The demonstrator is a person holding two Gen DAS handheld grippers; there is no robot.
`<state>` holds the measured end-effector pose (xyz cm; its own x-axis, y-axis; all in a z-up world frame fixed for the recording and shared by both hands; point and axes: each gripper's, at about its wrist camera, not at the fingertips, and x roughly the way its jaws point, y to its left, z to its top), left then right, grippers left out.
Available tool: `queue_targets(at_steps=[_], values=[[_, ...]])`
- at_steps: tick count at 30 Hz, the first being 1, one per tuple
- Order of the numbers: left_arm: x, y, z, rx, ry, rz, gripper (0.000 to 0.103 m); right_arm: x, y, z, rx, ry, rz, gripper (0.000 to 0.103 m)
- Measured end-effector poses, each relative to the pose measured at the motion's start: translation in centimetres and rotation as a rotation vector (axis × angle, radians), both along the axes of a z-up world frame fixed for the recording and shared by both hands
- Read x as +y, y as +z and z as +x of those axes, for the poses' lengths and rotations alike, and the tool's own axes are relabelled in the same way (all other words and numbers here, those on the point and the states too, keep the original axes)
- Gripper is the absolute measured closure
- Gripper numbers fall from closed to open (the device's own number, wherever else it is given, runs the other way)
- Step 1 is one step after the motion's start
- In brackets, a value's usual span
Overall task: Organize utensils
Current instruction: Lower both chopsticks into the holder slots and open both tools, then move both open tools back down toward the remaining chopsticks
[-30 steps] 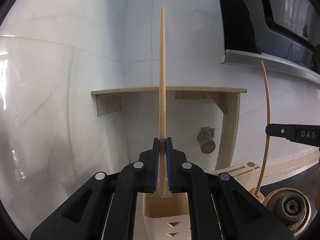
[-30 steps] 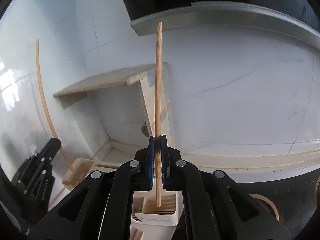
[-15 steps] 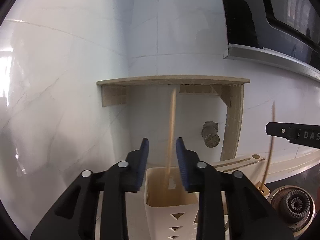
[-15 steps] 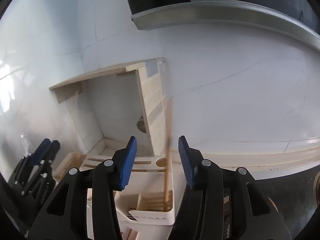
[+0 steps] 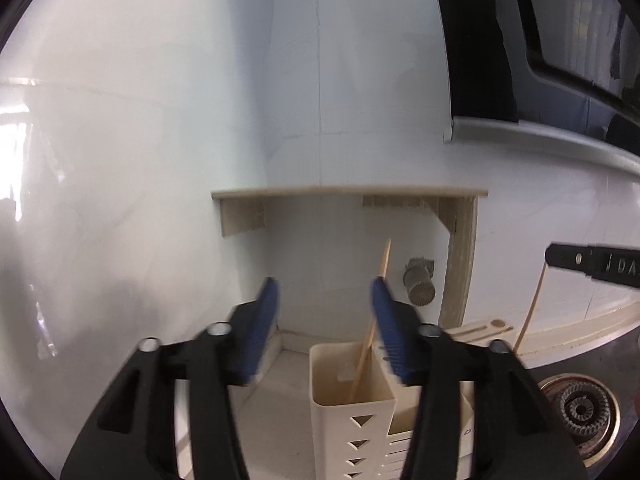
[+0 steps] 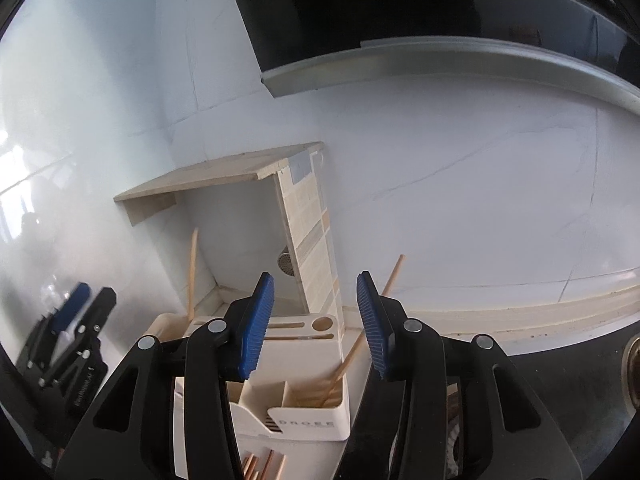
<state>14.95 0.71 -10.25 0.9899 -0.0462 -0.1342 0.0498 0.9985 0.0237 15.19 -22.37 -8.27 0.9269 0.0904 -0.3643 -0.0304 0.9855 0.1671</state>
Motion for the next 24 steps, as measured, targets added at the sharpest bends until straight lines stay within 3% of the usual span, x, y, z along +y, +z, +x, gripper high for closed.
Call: queue_targets(at_steps=[8, 16, 24], values=[[0.8, 3.0, -3.3, 0.086, -0.033, 0.023, 0.051, -1.0, 1.1, -3.2, 0.014, -0.003, 0.036, 0.060], [2.3, 4.1, -6.8, 0.165, -0.018, 0.019, 0.050, -1.0, 1.1, -6.5, 0.042, -0.008, 0.052, 0.060], [2.9, 3.3, -8.6, 0.249, -0.025, 0.041, 0.038, -0.5, -1.5, -9.0, 0.119, -0.008, 0.070, 0.060]])
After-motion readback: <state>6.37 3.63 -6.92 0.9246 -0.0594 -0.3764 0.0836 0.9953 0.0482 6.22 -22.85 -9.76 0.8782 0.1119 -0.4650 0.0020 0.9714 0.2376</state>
